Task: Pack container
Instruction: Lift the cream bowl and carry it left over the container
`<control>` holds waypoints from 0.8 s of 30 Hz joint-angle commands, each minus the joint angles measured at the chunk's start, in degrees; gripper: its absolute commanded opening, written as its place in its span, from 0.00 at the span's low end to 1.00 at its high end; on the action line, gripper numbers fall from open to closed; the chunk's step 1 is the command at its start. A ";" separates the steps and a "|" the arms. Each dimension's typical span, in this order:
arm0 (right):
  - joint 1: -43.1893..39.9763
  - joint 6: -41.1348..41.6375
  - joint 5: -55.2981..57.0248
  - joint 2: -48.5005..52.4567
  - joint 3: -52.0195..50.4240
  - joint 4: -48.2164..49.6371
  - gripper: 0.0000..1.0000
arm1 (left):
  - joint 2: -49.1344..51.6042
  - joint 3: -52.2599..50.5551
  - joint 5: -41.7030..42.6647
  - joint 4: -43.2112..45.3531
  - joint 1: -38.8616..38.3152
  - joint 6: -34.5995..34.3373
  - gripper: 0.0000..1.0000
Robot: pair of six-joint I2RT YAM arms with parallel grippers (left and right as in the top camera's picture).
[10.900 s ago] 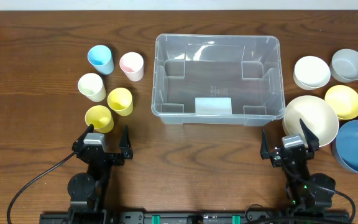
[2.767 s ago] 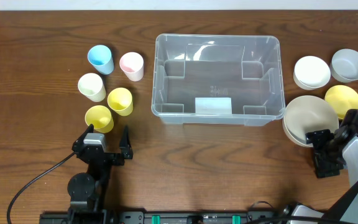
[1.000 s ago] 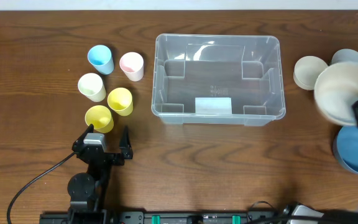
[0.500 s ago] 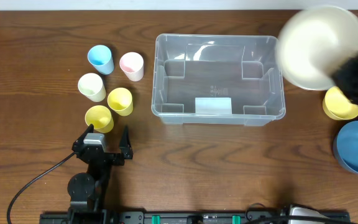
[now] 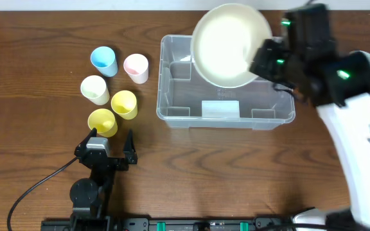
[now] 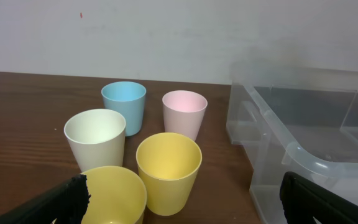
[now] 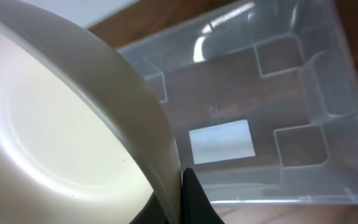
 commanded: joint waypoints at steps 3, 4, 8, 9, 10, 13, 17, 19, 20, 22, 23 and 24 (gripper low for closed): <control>0.94 2.97 1.99 7.45 1.09 0.76 0.01 | -0.35 -0.94 1.03 -1.99 0.28 0.94 0.98; 0.94 3.04 1.90 8.50 1.09 0.94 0.01 | -0.35 -0.94 1.03 -1.99 0.28 0.94 0.98; 0.96 3.04 0.09 12.68 1.09 1.81 0.01 | -0.35 -0.94 1.03 -1.99 0.28 0.94 0.98; 0.94 3.04 -0.57 13.55 1.09 1.99 0.01 | -0.35 -0.94 1.03 -1.99 0.28 0.94 0.98; 0.94 3.04 -0.96 14.58 1.09 1.99 0.01 | -0.35 -0.94 1.03 -1.99 0.28 0.94 0.98; 0.96 3.04 -1.07 17.00 1.09 1.95 0.01 | -0.35 -0.94 1.03 -1.99 0.28 0.94 0.98; 0.96 3.04 -2.58 19.76 1.07 2.93 0.01 | -0.35 -0.94 1.03 -1.99 0.28 0.94 0.98; 1.03 3.04 -3.98 21.05 1.07 3.67 0.01 | -0.35 -0.94 1.03 -1.99 0.28 0.94 0.98; 1.14 3.04 -4.59 21.59 1.07 3.82 0.01 | -0.35 -0.94 1.03 -1.99 0.28 0.94 0.98; 1.29 3.08 -4.55 22.69 1.07 3.96 0.01 | -0.35 -0.94 1.03 -1.99 0.28 0.94 0.98; 1.31 3.08 -4.55 23.19 1.07 3.91 0.01 | -0.35 -0.94 1.03 -1.99 0.28 0.94 0.98; 1.33 3.08 -4.57 23.74 1.07 3.91 0.01 | -0.35 -0.94 1.03 -1.99 0.28 0.94 0.98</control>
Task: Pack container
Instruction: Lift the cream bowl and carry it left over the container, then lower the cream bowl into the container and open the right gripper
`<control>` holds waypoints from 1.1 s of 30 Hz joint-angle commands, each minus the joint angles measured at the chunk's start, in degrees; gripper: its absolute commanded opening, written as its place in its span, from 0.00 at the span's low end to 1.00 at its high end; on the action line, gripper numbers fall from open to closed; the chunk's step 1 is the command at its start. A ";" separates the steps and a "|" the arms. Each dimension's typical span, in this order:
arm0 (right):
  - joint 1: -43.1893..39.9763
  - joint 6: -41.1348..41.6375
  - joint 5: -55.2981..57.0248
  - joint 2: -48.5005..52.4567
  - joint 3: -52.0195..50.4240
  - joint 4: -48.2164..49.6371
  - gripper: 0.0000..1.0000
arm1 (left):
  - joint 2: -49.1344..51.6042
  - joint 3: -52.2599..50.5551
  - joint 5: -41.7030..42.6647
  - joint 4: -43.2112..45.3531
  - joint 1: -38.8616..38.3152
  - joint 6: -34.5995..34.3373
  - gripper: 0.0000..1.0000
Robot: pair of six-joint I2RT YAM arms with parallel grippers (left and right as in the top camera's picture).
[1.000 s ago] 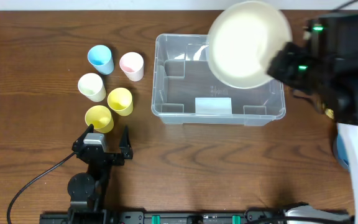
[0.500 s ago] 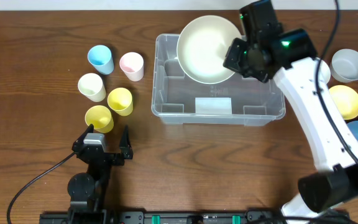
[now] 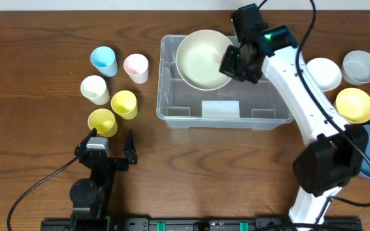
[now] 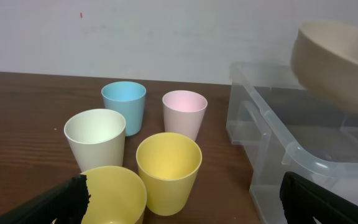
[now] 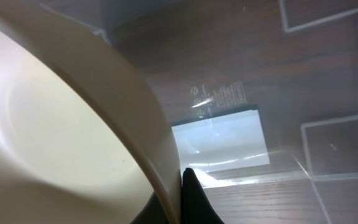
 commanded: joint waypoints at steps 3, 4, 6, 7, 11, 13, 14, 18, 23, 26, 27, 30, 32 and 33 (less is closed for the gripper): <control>0.46 1.44 -1.29 1.92 0.79 0.13 0.01 | -0.35 -0.94 1.03 -1.99 0.28 0.94 0.98; 0.46 1.44 -1.18 2.27 0.76 0.15 0.01 | -0.35 -0.94 1.03 -1.99 0.28 0.94 0.98; 0.46 1.44 -1.20 2.93 0.76 0.31 0.01 | -0.35 -0.94 1.03 -1.99 0.28 0.94 0.98; 0.48 1.44 -1.20 3.08 0.76 0.39 0.01 | -0.35 -0.94 1.03 -1.99 0.28 0.94 0.98; 0.59 1.46 -1.36 4.59 0.70 1.18 0.01 | -0.35 -0.94 1.03 -1.99 0.28 0.94 0.98; 0.70 1.81 -1.66 5.09 0.68 1.22 0.01 | -0.35 -0.94 1.03 -1.99 0.28 0.94 0.98; 0.83 2.21 -1.66 5.46 0.61 1.22 0.01 | -0.35 -0.94 1.03 -1.99 0.28 0.94 0.98; 1.49 2.73 -1.62 6.03 0.44 1.49 0.01 | -0.35 -0.94 1.03 -1.99 0.28 0.94 0.98; 2.38 2.73 -1.64 6.64 0.39 2.36 0.02 | -0.35 -0.94 1.03 -1.99 0.28 0.94 0.98; 2.95 3.32 -1.53 6.97 0.20 2.36 0.01 | -0.35 -0.94 1.03 -1.99 0.28 0.94 0.98; 3.08 4.00 -1.31 6.97 -0.02 2.45 0.01 | -0.35 -0.94 1.03 -1.99 0.28 0.94 0.98; 3.15 4.70 -0.37 7.08 -0.24 2.54 0.02 | -0.35 -0.94 1.03 -1.99 0.28 0.94 0.98; 3.08 4.70 -0.07 7.19 -0.24 2.56 0.02 | -0.35 -0.94 1.03 -1.99 0.28 0.94 0.98; 3.06 4.70 0.02 7.26 -0.24 2.54 0.02 | -0.35 -0.94 1.03 -1.99 0.28 0.94 0.98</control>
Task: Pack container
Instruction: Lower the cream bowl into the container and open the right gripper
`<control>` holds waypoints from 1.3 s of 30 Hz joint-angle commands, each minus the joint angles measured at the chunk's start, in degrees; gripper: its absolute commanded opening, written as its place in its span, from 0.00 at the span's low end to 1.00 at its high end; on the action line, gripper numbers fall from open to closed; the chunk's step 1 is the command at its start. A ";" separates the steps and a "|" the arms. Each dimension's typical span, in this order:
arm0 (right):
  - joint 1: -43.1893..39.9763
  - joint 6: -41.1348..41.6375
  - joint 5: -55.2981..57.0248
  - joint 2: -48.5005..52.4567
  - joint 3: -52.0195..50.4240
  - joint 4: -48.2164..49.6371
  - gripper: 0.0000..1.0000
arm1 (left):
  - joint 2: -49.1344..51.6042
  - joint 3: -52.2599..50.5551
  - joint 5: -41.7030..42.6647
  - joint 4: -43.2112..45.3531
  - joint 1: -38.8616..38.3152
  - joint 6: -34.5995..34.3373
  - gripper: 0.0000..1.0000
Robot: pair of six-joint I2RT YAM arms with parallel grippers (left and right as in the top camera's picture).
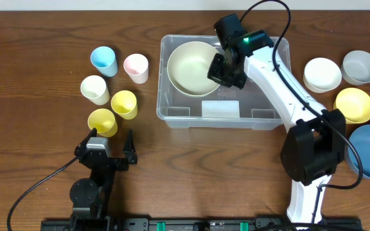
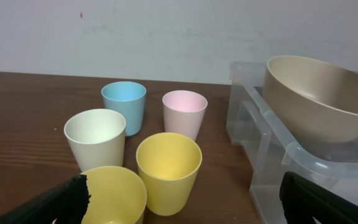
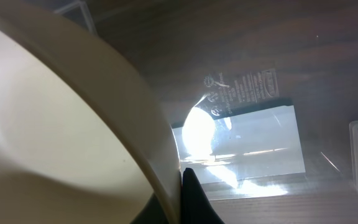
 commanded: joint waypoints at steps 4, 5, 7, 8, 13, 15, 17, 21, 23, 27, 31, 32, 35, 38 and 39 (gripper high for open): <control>0.46 1.40 1.11 1.51 -0.22 0.31 0.02 | -0.35 -0.94 1.03 -1.99 0.28 0.94 0.98; 0.46 1.40 1.22 1.77 -0.22 0.33 0.02 | -0.35 -0.94 1.03 -1.99 0.28 0.94 0.98; 0.46 1.40 1.29 2.45 -0.22 0.39 0.02 | -0.35 -0.94 1.03 -1.99 0.28 0.94 0.98; 0.46 1.40 1.49 2.91 -0.22 0.46 0.02 | -0.35 -0.94 1.03 -1.99 0.28 0.94 0.98; 0.46 1.40 1.64 4.00 -0.22 0.94 0.02 | -0.35 -0.94 1.03 -1.99 0.28 0.94 0.98; 0.46 1.40 1.66 4.15 -0.22 1.20 0.03 | -0.35 -0.94 1.03 -1.99 0.28 0.94 0.98; 0.46 1.40 2.36 4.20 -0.24 1.18 0.04 | -0.37 -0.94 1.03 -1.99 0.28 0.94 0.98; 0.50 1.40 2.69 4.24 -0.24 1.18 0.04 | -0.35 -0.94 1.03 -1.99 0.28 0.94 0.98; 0.50 1.40 2.67 4.24 -0.24 1.18 0.04 | -0.35 -0.94 1.03 -1.99 0.28 0.94 0.98; 0.70 1.40 2.40 4.26 -0.76 1.14 0.04 | -0.35 -0.94 1.03 -1.99 0.28 0.94 0.98; 0.96 1.68 2.45 4.26 -2.84 2.64 0.04 | -0.35 -0.94 1.03 -1.99 0.28 0.94 0.98; 0.94 2.12 2.43 4.26 -3.50 3.06 0.04 | -0.35 -0.94 1.03 -1.99 0.28 0.94 0.98; 0.83 2.45 2.23 4.26 -5.44 4.96 0.04 | -0.35 -0.94 1.03 -1.99 0.28 0.94 0.98; 0.79 2.47 2.23 4.26 -6.05 5.79 0.04 | -0.35 -0.94 1.03 -1.99 0.28 0.94 0.98; 0.79 2.45 2.23 4.26 -6.05 5.90 0.05 | -0.35 -0.94 1.03 -1.99 0.28 0.94 0.98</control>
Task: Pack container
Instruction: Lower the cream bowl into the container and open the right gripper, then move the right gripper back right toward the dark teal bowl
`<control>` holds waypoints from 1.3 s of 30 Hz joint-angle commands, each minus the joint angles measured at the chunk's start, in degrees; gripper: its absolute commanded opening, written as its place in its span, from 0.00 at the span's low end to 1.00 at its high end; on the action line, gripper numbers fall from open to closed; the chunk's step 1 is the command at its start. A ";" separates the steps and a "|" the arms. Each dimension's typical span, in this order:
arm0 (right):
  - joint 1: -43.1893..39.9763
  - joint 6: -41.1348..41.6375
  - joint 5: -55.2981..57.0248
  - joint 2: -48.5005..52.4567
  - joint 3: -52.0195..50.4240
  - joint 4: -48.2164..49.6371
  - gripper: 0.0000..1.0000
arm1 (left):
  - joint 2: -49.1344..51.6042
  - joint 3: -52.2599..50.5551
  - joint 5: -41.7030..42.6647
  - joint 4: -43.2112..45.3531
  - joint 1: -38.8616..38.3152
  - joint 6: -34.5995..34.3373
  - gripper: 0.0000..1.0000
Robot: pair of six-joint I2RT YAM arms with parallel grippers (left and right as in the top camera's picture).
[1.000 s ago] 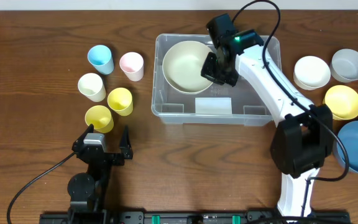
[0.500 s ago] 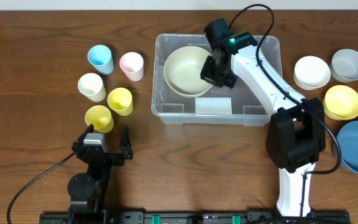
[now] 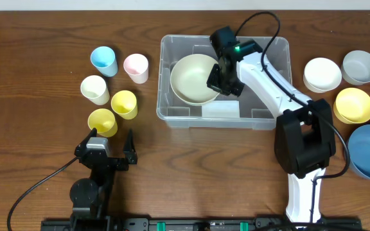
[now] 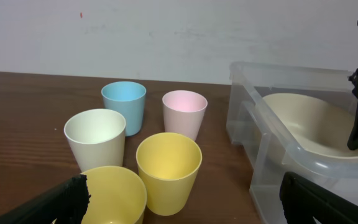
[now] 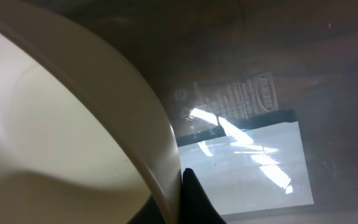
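Observation:
A clear plastic container stands at the table's middle. A cream bowl lies low inside its left half, and my right gripper is shut on the bowl's right rim. In the right wrist view the bowl fills the left side, with one black finger pressed on its rim. The left wrist view shows the bowl inside the container. My left gripper rests open near the front edge, behind a yellow cup.
Blue, pink, cream and second yellow cups stand left of the container. Right of it sit white, grey, yellow and large blue bowls.
My right gripper has sunk lower into the container with the cream bowl, which now sits near the floor and a little further forward. The left arm is unchanged.
My right gripper first held the cream bowl high over the container's back right. Then it was over the container's rear middle, then inside the left half. Now the bowl is low in the container, still gripped. The left gripper stayed open.

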 commanded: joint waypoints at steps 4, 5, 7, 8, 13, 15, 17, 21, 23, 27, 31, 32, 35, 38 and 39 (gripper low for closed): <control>0.48 1.03 0.11 0.04 -0.17 1.14 0.17 | -0.35 -0.94 1.03 -1.99 0.28 0.94 0.98; 0.48 1.03 0.11 0.04 -0.17 1.16 0.21 | -0.35 -0.94 1.03 -1.99 0.28 0.94 0.98; 0.48 1.03 0.11 0.04 -0.17 1.20 0.33 | -0.35 -0.94 1.03 -1.99 0.28 0.94 0.98; 0.48 1.03 0.11 0.04 -0.17 1.20 0.39 | -0.35 -0.94 1.03 -1.99 0.28 0.94 0.98; 0.46 -1.84 0.15 0.00 0.07 1.62 0.52 | -0.35 -0.94 1.03 -1.99 0.28 0.94 0.98; 0.46 -3.63 0.13 0.00 1.20 1.51 0.53 | -0.35 -0.94 1.03 -1.99 0.28 0.94 0.98; 0.42 -5.09 0.13 -0.33 2.93 1.09 0.57 | -0.35 -0.94 1.03 -1.99 0.28 0.94 0.98; -0.02 -6.29 -0.11 -1.79 8.50 -1.53 0.77 | -0.35 -0.94 1.03 -1.99 0.28 0.94 0.98; -0.61 -7.61 -0.61 -2.78 12.09 -3.52 0.86 | -0.35 -0.94 1.03 -1.99 0.28 0.94 0.98; -2.67 -9.31 0.17 -4.98 21.44 -11.34 0.95 | -0.35 -0.94 1.03 -1.99 0.28 0.94 0.98; -7.04 -7.50 6.69 -7.58 29.27 -23.08 0.99 | -0.35 -0.94 1.03 -1.99 0.28 0.94 0.98; -8.74 -5.95 8.98 -8.44 30.42 -26.12 0.99 | -0.35 -0.94 1.03 -1.99 0.28 0.94 0.98; -15.08 -1.40 13.90 -11.34 31.28 -34.25 0.99 | -0.35 -0.94 1.03 -1.99 0.28 0.94 0.98; -22.64 -3.06 13.62 -13.25 30.62 -39.85 0.99 | -0.35 -0.94 1.03 -1.99 0.28 0.94 0.98; -25.07 -6.95 11.34 -13.90 29.66 -39.82 0.99 | -0.35 -0.94 1.03 -1.99 0.28 0.94 0.98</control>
